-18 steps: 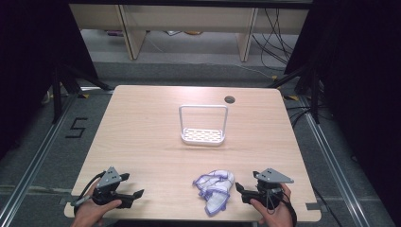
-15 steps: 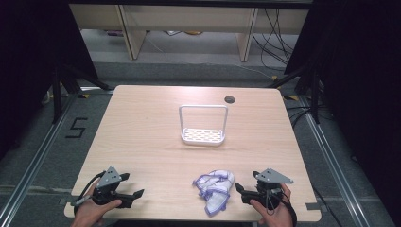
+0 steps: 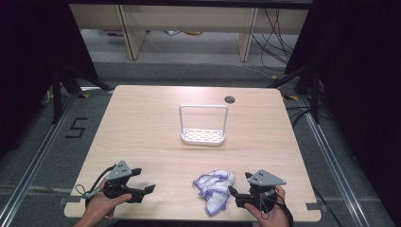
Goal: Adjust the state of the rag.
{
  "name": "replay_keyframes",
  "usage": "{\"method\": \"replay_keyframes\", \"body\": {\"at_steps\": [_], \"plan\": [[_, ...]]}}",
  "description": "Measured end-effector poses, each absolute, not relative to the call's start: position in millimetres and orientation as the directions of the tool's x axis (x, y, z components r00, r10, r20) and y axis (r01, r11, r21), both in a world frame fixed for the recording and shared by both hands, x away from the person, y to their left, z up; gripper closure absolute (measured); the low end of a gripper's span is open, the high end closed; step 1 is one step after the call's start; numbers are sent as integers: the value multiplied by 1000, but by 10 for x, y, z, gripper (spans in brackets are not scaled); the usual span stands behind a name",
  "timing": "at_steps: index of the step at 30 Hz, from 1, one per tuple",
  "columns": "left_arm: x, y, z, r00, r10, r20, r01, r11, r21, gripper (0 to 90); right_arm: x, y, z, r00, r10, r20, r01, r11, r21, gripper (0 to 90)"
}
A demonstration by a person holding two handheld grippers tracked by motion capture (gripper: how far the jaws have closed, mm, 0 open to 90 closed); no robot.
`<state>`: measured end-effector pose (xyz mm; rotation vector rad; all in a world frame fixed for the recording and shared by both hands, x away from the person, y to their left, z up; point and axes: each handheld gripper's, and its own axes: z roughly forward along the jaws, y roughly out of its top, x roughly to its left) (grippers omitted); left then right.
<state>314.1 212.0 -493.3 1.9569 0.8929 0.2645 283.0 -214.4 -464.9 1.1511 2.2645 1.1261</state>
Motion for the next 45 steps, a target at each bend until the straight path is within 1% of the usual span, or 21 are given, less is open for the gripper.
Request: {"method": "replay_keyframes", "body": {"at_steps": [5,6,9,10,11,14,17,18,24,26,27,28,36,37,38,39,40,41,43,44,45], "plan": [[3264,1779,-4937,761,632,-147,453,-356,817,161,2882,-2120,-4603,-617,787,24,501,369,783,288],[3264,1779,-4937,761,632,-147,453,-356,817,169,2882,-2120,-4603,-617,787,24,501,369,783,288],[3331,1595,-4951,786,600,-152,453,-390,802,186,2968,-2081,-4579,-651,759,-26,450,414,791,332],[3331,1595,-4951,786,600,-152,453,-390,802,194,2968,-2081,-4579,-651,759,-26,450,414,791,332],[3371,1511,-4952,799,580,-158,450,-404,796,206,3012,-2055,-4591,-661,751,-13,464,421,780,362],[3418,1384,-4962,810,562,-164,448,-414,792,220,3073,-2028,-4626,-676,737,-5,466,432,772,401],[3463,1275,-4982,827,538,-167,439,-432,788,241,3129,-1984,-4652,-692,722,-5,467,452,760,419],[3470,1239,-4988,830,534,-162,435,-437,787,242,3162,-1977,-4662,-705,709,-22,447,467,763,424],[3489,1088,-4996,849,502,-162,418,-453,787,270,3250,-1898,-4656,-714,699,-23,452,486,748,461],[3501,1039,-4991,854,491,-173,422,-458,783,293,3265,-1889,-4663,-716,697,-30,444,489,751,466],[3524,980,-4989,858,480,-184,429,-471,771,305,3279,-1866,-4675,-722,691,-10,461,491,739,471],[3539,959,-4992,865,471,-171,416,-485,769,316,3283,-1864,-4683,-718,696,-19,458,492,740,478],[3606,780,-5061,880,450,-152,396,-520,756,457,3343,-1865,-4720,-729,684,-19,462,512,724,553],[3608,734,-5061,881,446,-155,396,-520,757,477,3366,-1863,-4737,-733,681,-9,469,514,718,577],[3608,734,-5061,881,446,-155,396,-520,757,497,3366,-1863,-4737,-733,681,-9,469,514,718,577],[3611,713,-5063,885,440,-151,389,-521,760,497,3369,-1856,-4744,-728,686,10,489,509,708,596],[3616,687,-5065,888,439,-137,382,-536,753,552,3394,-1854,-4766,-734,679,5,486,520,702,619],[3631,676,-5071,894,432,-121,369,-555,746,552,3394,-1854,-4766,-734,679,5,486,520,702,619],[3650,629,-5104,895,432,-112,369,-574,731,605,3418,-1856,-4788,-740,673,12,486,522,701,662],[3659,615,-5117,898,426,-110,365,-581,728,677,3420,-1852,-4792,-737,675,40,509,515,690,712],[3682,609,-5126,904,412,-112,359,-589,724,730,3426,-1851,-4796,-743,668,41,504,518,691,750]]}}
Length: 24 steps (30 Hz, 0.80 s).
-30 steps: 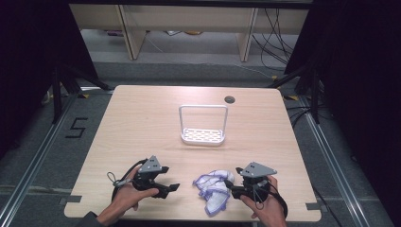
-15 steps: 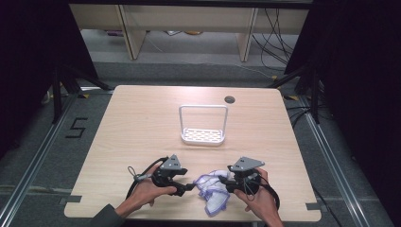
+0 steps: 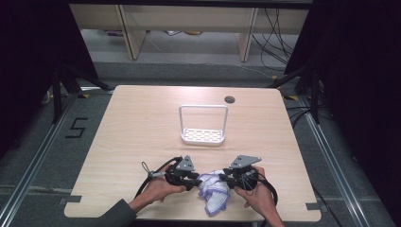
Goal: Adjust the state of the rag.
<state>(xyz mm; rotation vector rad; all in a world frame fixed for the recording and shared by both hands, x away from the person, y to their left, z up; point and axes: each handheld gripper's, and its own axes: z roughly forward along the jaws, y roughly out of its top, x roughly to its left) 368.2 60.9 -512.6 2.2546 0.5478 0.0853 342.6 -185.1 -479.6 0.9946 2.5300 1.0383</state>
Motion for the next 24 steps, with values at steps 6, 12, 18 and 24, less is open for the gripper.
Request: {"method": "replay_keyframes", "body": {"at_steps": [6,12,18,24], "plan": [[3697,672,-5001,903,420,-87,337,-571,748,859,3396,-1825,-4727,-766,642,-17,446,551,705,879],[3666,728,-4856,904,421,-70,315,-548,775,868,3357,-1803,-4619,-777,628,-31,414,549,726,885],[3593,911,-4487,909,414,-42,265,-499,825,869,3286,-1764,-4363,-795,604,-57,345,528,776,888],[3455,1109,-4139,911,412,-21,230,-465,855,869,3167,-1714,-3967,-816,572,-89,248,484,839,889]]}}
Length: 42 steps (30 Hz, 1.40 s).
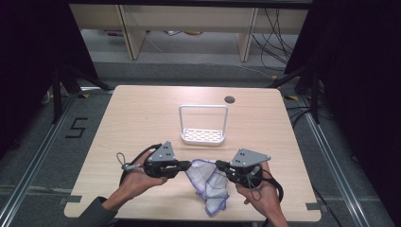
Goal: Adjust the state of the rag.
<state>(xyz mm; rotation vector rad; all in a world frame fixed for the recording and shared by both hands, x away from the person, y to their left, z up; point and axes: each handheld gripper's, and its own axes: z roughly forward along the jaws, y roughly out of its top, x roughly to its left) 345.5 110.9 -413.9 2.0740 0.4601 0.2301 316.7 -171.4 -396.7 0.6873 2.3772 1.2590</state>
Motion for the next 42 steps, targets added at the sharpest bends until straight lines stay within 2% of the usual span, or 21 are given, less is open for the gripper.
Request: {"method": "replay_keyframes", "body": {"at_steps": [2,9,10,19,21,22,24,25,26,27,28,29,30,31,32,34,41,42], "plan": [[3361,1235,-3900,917,399,13,186,-457,870,869,3112,-1684,-3810,-821,559,-113,205,475,856,889],[3200,1452,-3506,922,386,22,148,-405,902,870,2957,-1609,-3446,-841,518,-152,115,447,887,890],[3101,1506,-3355,927,373,35,123,-390,913,870,2918,-1583,-3338,-844,507,-174,74,432,899,890],[2867,1623,-2942,938,340,73,56,-354,933,871,2875,-1540,-3091,-867,475,-149,53,386,921,891],[2920,1597,-3010,934,353,56,83,-367,927,870,2924,-1511,-3118,-866,477,-148,62,396,916,891],[3042,1557,-3207,930,367,36,126,-407,905,870,3046,-1484,-3225,-859,488,-156,88,441,893,891],[3236,1547,-3509,914,406,-17,200,-414,888,870,3215,-1452,-3437,-852,511,-116,149,450,881,890],[3236,1547,-3509,914,406,-17,200,-414,888,871,3215,-1452,-3437,-852,511,-116,149,450,881,890],[3402,1552,-3771,893,445,-57,263,-415,871,871,3429,-1413,-3737,-847,529,-53,234,462,856,890],[3402,1552,-3771,893,445,-57,263,-415,871,871,3506,-1395,-3841,-852,521,-46,246,478,843,890],[3590,1567,-4085,870,486,-81,315,-421,851,871,3608,-1348,-4022,-843,538,-28,280,482,830,890],[3590,1567,-4085,870,486,-81,315,-421,851,871,3608,-1348,-4022,-843,538,-28,280,482,830,890],[3701,1582,-4282,855,511,-91,353,-445,823,871,3742,-1255,-4269,-837,547,-4,330,510,794,888],[3701,1582,-4282,855,511,-91,353,-445,823,870,3787,-1217,-4346,-839,544,-7,335,526,782,887],[3785,1615,-4439,840,530,-113,389,-446,806,870,3838,-1166,-4432,-836,549,-17,344,547,763,885],[3817,1634,-4512,836,537,-116,403,-456,793,870,3936,-1074,-4551,-840,541,-39,338,578,743,883],[3846,1692,-4587,824,552,-128,422,-447,789,868,4011,-1003,-4614,-836,548,-43,346,586,732,839],[3848,1697,-4615,822,554,-130,427,-450,785,867,4013,-1015,-4625,-825,564,-31,368,578,728,771]]}}
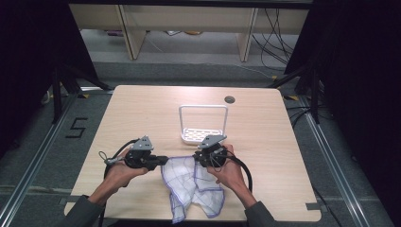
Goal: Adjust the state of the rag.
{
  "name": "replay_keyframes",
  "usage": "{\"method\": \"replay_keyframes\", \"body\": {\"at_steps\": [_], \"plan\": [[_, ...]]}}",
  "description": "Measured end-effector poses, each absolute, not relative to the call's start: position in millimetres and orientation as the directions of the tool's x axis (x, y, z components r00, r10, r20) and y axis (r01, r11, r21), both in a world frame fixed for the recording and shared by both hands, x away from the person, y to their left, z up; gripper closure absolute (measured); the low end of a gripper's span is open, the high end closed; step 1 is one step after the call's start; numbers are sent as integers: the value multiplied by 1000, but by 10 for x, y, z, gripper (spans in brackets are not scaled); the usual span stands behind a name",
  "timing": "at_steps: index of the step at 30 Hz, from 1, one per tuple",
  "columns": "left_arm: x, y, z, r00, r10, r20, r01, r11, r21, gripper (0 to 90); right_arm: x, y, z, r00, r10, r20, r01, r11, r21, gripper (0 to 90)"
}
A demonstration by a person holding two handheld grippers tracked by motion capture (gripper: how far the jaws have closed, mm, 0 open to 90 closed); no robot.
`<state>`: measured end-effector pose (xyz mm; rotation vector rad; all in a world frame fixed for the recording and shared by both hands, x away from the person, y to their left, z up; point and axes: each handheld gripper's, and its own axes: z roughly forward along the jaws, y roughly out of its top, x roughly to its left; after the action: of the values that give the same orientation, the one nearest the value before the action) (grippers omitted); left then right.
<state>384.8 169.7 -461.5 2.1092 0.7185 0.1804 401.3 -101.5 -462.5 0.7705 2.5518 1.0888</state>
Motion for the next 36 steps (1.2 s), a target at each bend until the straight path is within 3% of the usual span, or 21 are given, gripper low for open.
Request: {"method": "replay_keyframes", "body": {"at_steps": [6,16,20,21,23,26,34,36], "plan": [[3871,1728,-4706,818,559,-133,439,-460,772,865,3958,-1141,-4583,-789,613,-19,408,547,731,602],[3872,1748,-4790,802,576,-156,466,-440,767,851,3477,-1364,-4470,-807,590,-23,397,570,719,524],[3869,1742,-4825,806,569,-163,472,-453,757,711,3230,-1357,-4577,-840,543,-18,368,594,715,542],[3869,1743,-4837,807,568,-164,474,-457,752,589,3181,-1359,-4625,-842,540,-4,382,602,701,551],[3885,1789,-4844,805,585,-99,468,-524,711,442,3161,-1345,-4681,-838,546,-9,386,603,698,556],[3893,1872,-4846,776,622,-105,500,-504,705,359,3172,-1350,-4696,-830,557,-24,389,608,692,560],[3916,1943,-4962,744,653,-140,554,-486,676,358,3155,-1296,-4686,-836,548,-12,379,594,710,554],[3904,1907,-4980,752,638,-164,557,-483,675,425,3158,-1265,-4704,-845,534,-28,365,614,700,553]]}}
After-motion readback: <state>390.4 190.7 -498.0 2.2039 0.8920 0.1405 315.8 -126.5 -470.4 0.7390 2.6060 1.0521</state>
